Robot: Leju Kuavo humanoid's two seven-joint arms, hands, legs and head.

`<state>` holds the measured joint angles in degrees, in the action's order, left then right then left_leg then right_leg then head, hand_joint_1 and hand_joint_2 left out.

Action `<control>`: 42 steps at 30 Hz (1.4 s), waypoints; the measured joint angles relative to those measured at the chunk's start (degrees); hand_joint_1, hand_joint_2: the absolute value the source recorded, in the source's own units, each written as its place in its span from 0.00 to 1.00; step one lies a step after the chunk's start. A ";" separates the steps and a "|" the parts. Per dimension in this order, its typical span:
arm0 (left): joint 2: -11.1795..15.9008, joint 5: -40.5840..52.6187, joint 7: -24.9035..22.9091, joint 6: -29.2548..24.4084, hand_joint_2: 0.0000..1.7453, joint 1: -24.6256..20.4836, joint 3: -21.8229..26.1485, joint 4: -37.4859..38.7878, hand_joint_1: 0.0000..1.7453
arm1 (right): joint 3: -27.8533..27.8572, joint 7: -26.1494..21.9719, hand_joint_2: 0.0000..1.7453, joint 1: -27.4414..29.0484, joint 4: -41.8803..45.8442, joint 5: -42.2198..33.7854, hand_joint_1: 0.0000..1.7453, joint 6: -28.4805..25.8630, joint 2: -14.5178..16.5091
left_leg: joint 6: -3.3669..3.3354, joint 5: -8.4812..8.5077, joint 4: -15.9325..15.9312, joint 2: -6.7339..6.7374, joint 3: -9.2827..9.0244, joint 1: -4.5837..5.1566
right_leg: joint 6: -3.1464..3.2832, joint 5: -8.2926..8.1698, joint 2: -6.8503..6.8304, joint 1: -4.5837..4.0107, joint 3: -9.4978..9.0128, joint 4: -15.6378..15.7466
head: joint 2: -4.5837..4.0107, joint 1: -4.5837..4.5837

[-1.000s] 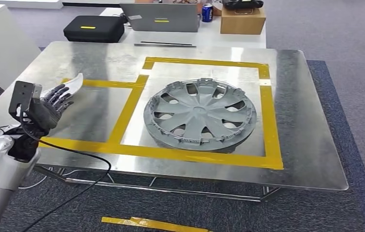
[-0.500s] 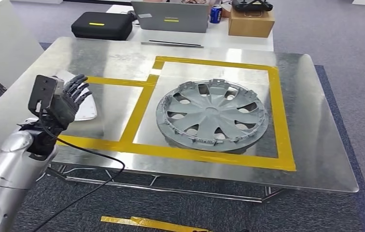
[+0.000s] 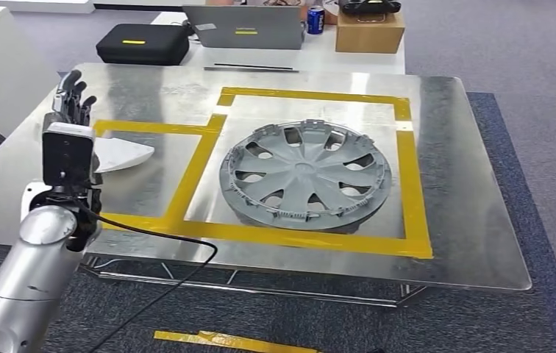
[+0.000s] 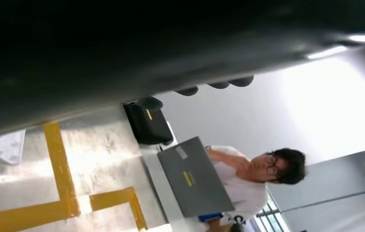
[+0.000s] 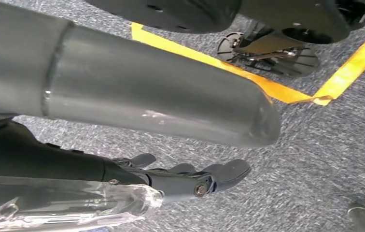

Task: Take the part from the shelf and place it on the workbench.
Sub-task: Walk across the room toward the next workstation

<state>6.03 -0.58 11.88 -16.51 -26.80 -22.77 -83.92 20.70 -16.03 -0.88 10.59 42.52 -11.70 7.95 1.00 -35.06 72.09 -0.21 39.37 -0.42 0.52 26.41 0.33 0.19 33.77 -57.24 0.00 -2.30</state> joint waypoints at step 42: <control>-4.92 7.83 6.10 -2.44 0.00 11.18 -7.63 -9.77 0.00 | 0.04 -0.39 0.00 1.12 0.80 -2.36 0.00 -0.07 1.03 | -2.75 5.63 -15.36 0.32 -10.65 0.42 | -2.65 0.03 -0.40 0.06 3.60 -2.60 | 0.00 0.21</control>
<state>1.12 7.26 17.97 -18.96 -15.63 -30.40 -93.69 20.74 -16.42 0.23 11.39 40.16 -11.77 8.98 -1.74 -29.43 56.73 0.12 28.72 0.00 -2.14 26.44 -0.08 0.25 37.36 -59.84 0.00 -2.08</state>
